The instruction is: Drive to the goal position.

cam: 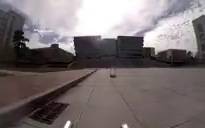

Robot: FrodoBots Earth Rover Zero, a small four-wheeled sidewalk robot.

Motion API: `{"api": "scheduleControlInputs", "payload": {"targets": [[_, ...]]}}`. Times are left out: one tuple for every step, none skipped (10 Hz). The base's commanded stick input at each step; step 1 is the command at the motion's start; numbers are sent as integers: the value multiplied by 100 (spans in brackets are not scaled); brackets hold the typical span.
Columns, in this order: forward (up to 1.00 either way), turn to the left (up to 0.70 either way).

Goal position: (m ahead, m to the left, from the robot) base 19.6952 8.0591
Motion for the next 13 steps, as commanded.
{"api": "scheduleControlInputs", "payload": {"targets": [[100, 0], [100, -1], [100, -19], [100, -31], [100, 0], [100, 0], [100, 0], [100, 0], [100, 0], [100, 0], [100, 0], [100, 0], [100, 0]]}}
